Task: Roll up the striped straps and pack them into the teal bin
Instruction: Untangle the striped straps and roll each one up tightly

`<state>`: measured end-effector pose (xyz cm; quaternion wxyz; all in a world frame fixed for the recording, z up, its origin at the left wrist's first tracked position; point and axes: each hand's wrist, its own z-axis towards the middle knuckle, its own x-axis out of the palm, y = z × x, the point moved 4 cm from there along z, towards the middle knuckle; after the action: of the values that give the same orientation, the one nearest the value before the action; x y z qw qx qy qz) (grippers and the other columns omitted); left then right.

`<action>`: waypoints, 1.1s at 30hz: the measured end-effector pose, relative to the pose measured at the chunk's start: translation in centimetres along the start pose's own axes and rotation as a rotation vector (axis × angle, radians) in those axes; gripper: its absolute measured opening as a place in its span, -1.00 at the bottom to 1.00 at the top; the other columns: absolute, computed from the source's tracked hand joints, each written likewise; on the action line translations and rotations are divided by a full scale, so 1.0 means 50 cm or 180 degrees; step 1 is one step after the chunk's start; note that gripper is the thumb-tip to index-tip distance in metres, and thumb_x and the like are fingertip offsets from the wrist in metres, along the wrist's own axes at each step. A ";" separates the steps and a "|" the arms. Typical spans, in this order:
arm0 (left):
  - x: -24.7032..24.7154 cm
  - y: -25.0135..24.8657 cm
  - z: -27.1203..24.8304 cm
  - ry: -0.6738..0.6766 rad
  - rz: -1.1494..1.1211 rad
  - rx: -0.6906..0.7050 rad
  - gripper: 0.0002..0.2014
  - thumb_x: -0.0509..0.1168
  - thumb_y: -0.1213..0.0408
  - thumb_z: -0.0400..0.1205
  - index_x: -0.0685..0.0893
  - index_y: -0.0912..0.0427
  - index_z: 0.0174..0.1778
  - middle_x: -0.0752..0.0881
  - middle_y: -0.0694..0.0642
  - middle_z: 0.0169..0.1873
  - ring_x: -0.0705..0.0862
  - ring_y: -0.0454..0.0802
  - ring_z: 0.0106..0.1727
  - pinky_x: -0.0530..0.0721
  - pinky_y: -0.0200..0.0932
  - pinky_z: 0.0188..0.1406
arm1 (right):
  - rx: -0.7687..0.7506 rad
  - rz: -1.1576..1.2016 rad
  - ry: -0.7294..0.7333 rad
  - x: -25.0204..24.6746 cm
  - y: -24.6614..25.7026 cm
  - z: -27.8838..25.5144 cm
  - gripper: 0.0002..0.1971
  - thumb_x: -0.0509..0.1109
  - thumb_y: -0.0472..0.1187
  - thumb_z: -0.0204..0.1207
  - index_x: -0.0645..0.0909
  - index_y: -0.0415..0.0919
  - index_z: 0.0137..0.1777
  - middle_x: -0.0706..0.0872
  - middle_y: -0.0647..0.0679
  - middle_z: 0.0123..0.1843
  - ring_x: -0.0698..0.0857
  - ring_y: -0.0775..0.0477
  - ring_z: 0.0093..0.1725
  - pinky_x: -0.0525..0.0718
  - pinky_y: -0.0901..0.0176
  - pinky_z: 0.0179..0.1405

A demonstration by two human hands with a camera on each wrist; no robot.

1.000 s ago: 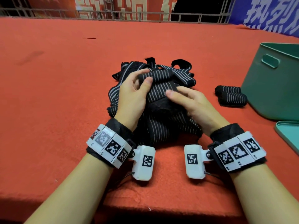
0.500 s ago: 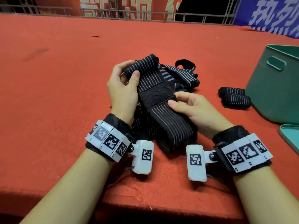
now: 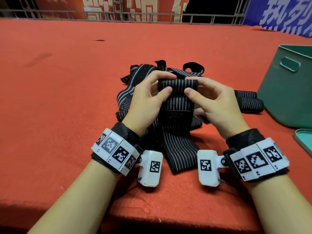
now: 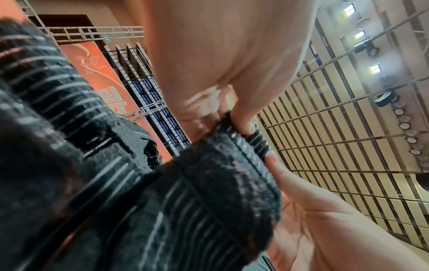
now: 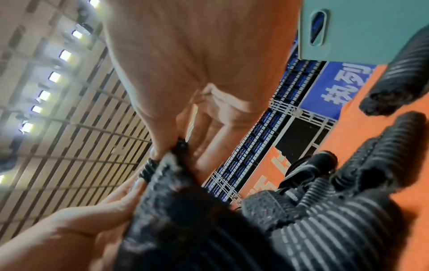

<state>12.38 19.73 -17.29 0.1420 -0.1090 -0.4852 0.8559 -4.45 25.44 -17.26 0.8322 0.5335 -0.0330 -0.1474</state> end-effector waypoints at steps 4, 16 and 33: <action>0.002 0.005 -0.008 -0.0060 -0.0158 -0.0692 -0.77 0.36 0.43 0.72 0.69 0.19 0.29 0.82 0.00 -0.12 0.80 -0.15 -0.17 0.68 -0.28 -0.37 | -0.0273 -0.0205 -0.0049 -0.010 -0.006 0.003 -0.77 0.50 -0.34 0.63 0.78 -0.07 0.21 0.86 -0.02 0.08 0.80 0.12 -0.04 0.69 0.33 -0.15; 0.013 0.016 -0.005 -0.0198 -0.0391 -0.0783 -0.75 0.27 0.31 0.80 0.68 0.20 0.38 0.84 -0.11 -0.13 0.79 -0.22 -0.05 0.73 -0.28 -0.22 | 0.0870 0.0975 0.0164 -0.001 -0.023 0.002 -0.76 0.44 -0.22 0.66 0.73 -0.15 0.30 0.84 -0.06 0.10 0.84 -0.06 -0.02 0.76 0.15 -0.28; 0.025 0.018 -0.016 0.0050 -0.0248 -0.1333 -0.63 0.14 -0.12 0.82 0.75 0.00 0.26 0.60 -0.21 -0.55 0.50 -0.27 -0.59 0.42 -0.32 -0.61 | 0.0346 0.0415 -0.0081 -0.009 -0.018 -0.009 -0.64 0.45 -0.57 0.53 0.82 -0.12 0.14 0.87 -0.13 0.05 0.83 -0.01 -0.10 0.72 0.22 -0.39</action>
<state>11.35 20.39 -18.53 0.1530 -0.1239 -0.6552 0.7293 -4.98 25.60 -18.22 0.8094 0.5727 -0.0861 -0.0977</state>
